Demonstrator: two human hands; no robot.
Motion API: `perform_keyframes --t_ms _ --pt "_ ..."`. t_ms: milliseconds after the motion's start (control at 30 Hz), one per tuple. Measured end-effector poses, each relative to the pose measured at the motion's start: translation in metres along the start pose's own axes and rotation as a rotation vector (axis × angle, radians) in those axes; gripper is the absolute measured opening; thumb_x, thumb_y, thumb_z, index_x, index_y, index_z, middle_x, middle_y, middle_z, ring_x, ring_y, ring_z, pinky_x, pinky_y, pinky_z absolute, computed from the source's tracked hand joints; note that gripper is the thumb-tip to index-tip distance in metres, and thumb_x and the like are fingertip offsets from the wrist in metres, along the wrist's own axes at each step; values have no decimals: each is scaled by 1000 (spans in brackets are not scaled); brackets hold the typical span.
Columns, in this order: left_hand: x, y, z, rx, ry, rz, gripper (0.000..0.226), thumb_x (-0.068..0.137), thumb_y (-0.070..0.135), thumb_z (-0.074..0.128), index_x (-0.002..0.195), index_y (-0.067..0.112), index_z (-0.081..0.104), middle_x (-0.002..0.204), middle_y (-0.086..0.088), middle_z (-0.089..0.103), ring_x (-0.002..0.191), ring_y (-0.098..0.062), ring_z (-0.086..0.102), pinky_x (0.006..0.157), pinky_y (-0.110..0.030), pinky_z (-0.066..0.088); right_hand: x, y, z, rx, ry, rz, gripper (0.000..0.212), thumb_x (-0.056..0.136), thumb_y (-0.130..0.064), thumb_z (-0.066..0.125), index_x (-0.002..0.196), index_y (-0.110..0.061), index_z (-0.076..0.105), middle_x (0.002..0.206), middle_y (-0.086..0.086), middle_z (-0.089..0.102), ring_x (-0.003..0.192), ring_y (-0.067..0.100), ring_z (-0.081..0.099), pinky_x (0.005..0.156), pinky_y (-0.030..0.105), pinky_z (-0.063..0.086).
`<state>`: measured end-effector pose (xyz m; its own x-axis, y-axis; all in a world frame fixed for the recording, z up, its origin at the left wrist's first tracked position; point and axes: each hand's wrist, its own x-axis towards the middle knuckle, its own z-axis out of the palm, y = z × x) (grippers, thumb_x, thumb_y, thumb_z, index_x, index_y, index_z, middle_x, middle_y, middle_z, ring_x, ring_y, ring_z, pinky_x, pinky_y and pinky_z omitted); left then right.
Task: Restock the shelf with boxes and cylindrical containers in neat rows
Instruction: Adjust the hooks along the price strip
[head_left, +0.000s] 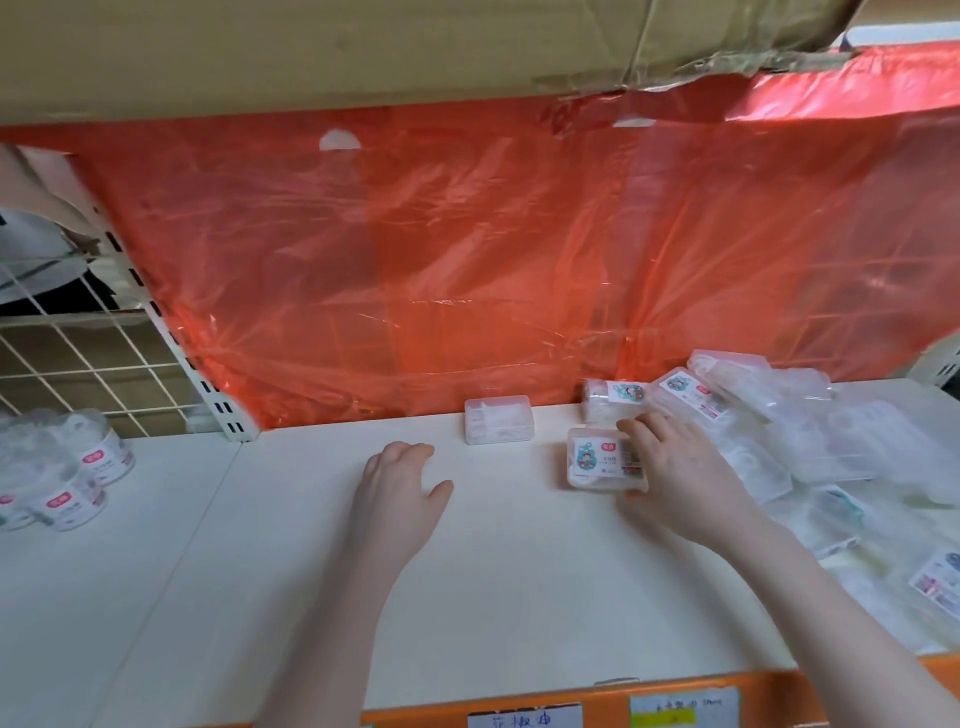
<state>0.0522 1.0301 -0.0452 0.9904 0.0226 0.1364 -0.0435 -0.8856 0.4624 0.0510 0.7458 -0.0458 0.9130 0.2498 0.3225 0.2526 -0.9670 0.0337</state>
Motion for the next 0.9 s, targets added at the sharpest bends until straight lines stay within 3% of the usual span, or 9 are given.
perform_keyframes --t_ms 233,367,567,733,900 --pt "40 19 7 52 -42 220 41 88 28 59 128 21 52 125 4 51 120 -21 43 97 -32 38 -11 5 -1 10 -30 79 73 32 -19 86 100 -3 66 83 9 61 70 30 62 59 35 53" --pt "58 29 16 124 -122 291 46 90 32 56 133 20 46 132 5 47 123 -20 40 98 -34 38 -13 10 -5 -6 1 108 72 29 -19 86 97 -4 67 79 7 61 65 28 61 52 32 51" --pt "74 32 31 197 -208 371 50 91 35 55 137 21 42 140 6 41 129 -19 36 102 -34 35 -16 15 -8 28 6 132 73 34 -19 87 102 -4 67 83 8 61 70 30 62 56 32 50" --pt "69 28 43 187 -140 388 51 92 32 53 139 21 38 143 7 37 131 -16 32 101 -31 34 -15 14 -12 45 -36 136 68 58 -19 79 121 -5 58 104 12 60 94 34 58 74 36 47" --pt "37 16 46 189 -91 395 52 91 31 55 140 19 41 147 2 37 136 -19 32 108 -34 30 -18 14 -9 82 -32 169 72 44 -19 84 112 -4 64 93 10 62 81 32 61 63 36 50"
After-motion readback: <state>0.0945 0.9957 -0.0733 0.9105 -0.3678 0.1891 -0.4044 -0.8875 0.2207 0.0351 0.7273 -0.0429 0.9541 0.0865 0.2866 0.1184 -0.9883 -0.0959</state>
